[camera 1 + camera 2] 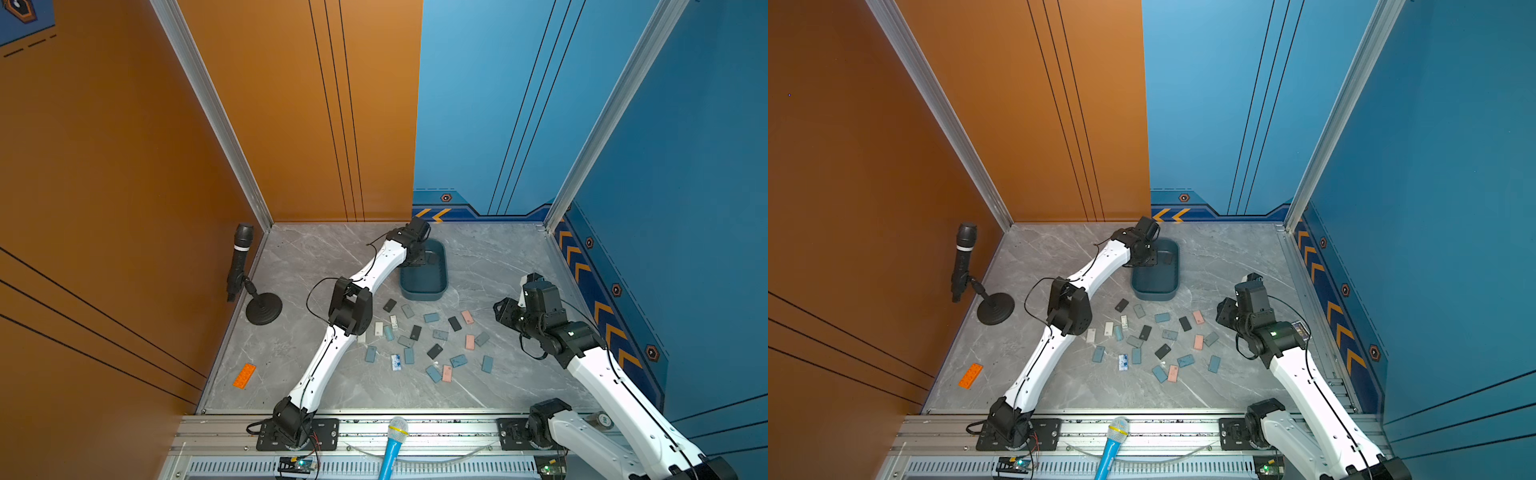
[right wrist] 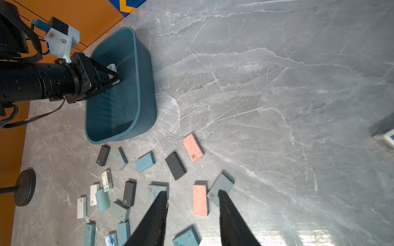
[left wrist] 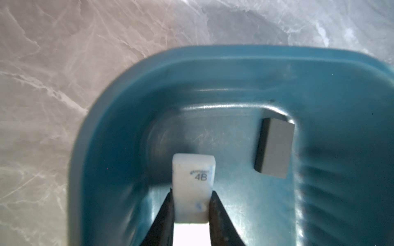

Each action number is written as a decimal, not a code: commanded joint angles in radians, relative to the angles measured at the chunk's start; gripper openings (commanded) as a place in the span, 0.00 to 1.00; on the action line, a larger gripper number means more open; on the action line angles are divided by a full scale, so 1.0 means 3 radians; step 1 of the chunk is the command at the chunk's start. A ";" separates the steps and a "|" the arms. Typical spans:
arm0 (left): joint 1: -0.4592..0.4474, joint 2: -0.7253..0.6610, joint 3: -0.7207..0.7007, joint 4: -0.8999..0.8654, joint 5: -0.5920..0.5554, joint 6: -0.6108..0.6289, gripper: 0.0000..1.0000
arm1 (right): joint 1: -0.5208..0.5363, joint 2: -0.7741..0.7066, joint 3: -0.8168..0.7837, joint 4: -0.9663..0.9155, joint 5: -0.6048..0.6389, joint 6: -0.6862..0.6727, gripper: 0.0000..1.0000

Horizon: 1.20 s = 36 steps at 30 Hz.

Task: Put the eraser in the storage box
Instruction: Place the eraser in the storage box.

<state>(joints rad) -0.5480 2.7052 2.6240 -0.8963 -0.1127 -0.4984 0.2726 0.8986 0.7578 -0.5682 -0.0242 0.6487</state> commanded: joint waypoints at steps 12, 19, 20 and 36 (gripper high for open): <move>0.0020 -0.0179 -0.0030 0.0010 0.0136 -0.0108 0.38 | -0.0024 -0.0072 -0.0052 -0.0077 -0.0090 0.0087 0.41; -0.0035 -0.0600 -0.0280 0.0009 0.0148 -0.0105 0.36 | 0.0010 -0.0137 -0.0078 -0.0201 -0.0096 0.0103 0.41; -0.0051 -0.0671 -0.0330 0.0011 0.0147 -0.0094 0.36 | 0.0024 -0.0137 -0.0097 -0.0226 -0.0090 0.0107 0.41; -0.0367 -0.2193 -0.1814 0.0262 0.0100 0.0351 0.34 | 0.0531 -0.0152 -0.0649 -0.0429 0.0152 0.0539 0.44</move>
<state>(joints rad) -0.6392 2.1162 2.1750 -0.8497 -0.0784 -0.4400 0.4137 0.8585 0.5968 -0.6533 -0.0196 0.7586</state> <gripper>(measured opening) 0.340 0.433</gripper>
